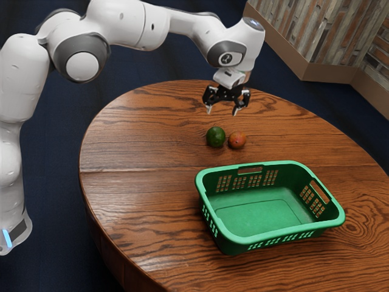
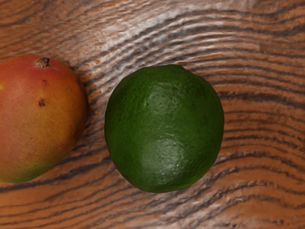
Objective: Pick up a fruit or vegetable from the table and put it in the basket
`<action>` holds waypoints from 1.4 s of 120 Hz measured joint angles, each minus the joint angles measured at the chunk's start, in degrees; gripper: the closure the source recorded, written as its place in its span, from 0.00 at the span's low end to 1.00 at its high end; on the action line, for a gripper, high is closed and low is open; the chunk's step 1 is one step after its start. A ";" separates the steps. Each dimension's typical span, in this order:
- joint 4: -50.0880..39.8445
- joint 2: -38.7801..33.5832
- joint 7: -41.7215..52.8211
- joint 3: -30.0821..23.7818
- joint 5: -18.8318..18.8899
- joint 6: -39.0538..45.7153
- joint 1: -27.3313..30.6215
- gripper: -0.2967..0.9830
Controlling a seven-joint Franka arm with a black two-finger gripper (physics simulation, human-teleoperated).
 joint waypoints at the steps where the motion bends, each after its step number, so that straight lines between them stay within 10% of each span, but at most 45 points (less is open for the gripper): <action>1: 0.00 0.02 0.01 0.00 0.00 -0.02 0.00 0.23; 168: -2.21 -0.44 0.36 -0.18 1.16 -1.20 -0.18 0.23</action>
